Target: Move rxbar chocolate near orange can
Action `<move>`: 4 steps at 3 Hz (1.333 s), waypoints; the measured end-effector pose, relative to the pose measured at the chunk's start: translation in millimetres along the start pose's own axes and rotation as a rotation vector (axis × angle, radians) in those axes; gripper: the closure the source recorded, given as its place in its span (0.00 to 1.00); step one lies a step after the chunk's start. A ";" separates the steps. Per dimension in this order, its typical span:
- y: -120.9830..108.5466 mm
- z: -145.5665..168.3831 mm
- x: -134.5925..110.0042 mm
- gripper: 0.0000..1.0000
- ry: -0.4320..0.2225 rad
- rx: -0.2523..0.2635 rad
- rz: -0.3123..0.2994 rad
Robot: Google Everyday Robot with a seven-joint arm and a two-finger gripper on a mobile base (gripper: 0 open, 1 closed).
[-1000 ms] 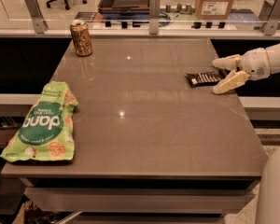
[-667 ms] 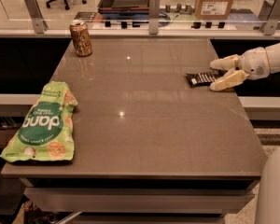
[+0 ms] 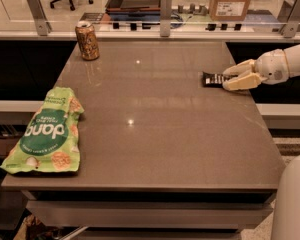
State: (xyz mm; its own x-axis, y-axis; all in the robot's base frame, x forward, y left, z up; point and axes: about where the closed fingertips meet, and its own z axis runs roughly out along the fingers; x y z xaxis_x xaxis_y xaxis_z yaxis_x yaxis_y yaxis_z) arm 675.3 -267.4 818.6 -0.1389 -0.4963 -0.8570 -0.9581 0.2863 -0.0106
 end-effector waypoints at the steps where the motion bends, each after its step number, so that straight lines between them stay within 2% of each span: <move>1: 0.0 0.0 -0.2 1.00 0.000 0.000 0.000; 4: -0.1 -0.1 -0.5 1.00 0.000 0.000 0.000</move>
Offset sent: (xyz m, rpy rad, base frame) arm -0.0114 0.0072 0.0309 -0.0873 -0.0081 -0.0415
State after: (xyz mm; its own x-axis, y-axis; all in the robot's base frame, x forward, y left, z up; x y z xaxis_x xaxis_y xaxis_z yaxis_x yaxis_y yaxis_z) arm 675.4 -267.3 819.1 -0.1388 -0.4964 -0.8569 -0.9580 0.2866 -0.0109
